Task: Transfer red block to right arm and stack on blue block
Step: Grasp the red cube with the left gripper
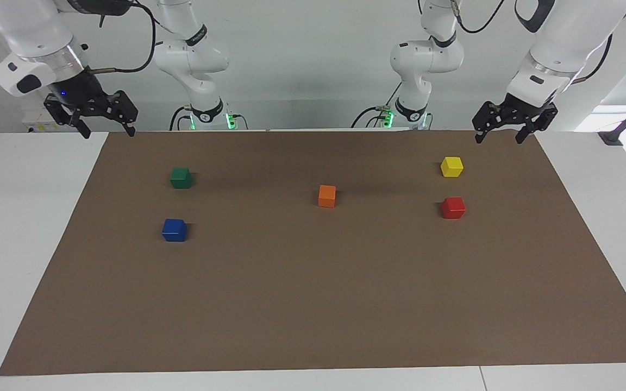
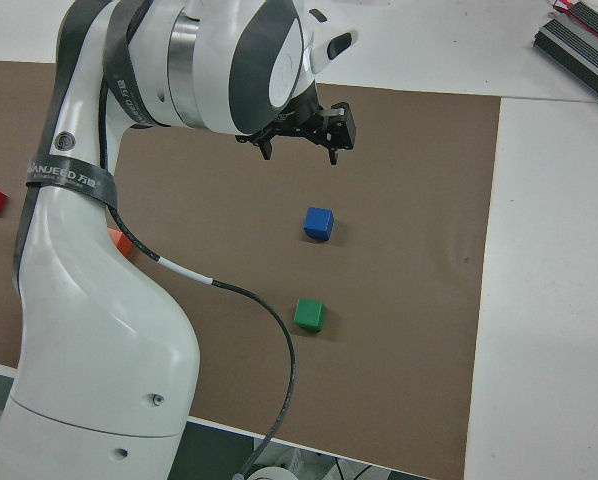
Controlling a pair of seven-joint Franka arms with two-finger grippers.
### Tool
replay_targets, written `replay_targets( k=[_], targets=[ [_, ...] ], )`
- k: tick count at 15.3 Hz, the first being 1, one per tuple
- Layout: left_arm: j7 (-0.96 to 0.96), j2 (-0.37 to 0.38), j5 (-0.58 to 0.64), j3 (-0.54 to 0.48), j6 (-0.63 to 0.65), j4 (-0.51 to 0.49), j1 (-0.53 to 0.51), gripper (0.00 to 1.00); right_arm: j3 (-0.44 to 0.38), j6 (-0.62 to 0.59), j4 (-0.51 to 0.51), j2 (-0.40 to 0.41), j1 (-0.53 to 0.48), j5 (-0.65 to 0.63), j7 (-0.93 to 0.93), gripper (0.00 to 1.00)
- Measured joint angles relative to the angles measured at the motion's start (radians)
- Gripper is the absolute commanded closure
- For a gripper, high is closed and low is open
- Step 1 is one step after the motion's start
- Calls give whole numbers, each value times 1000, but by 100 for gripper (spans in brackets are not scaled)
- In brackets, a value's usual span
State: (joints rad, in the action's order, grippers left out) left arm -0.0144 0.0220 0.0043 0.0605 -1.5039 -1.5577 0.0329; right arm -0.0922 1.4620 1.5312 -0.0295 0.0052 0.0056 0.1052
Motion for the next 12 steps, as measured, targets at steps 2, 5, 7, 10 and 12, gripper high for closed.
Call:
replay_targets(
  k=[2, 5, 7, 10, 12],
  targets=[
    [0, 0, 0, 0, 0, 0, 0, 0, 0, 0, 0, 0, 0, 0, 0, 0],
    [8, 5, 0, -3, -41, -33, -8, 0, 0, 0, 0, 0, 0, 0, 0, 0],
    [8, 30, 0, -4, -161, -147, -29, 0, 0, 0, 0, 0, -1, 0, 0, 0],
    [8, 73, 0, -4, -379, -374, -39, 0, 0, -3, 10, -2, -5, 1, 3, 0],
    [8, 72, 0, -4, -463, -468, -39, 0, 0, 14, 62, -20, -5, 20, 10, 0]
  ],
)
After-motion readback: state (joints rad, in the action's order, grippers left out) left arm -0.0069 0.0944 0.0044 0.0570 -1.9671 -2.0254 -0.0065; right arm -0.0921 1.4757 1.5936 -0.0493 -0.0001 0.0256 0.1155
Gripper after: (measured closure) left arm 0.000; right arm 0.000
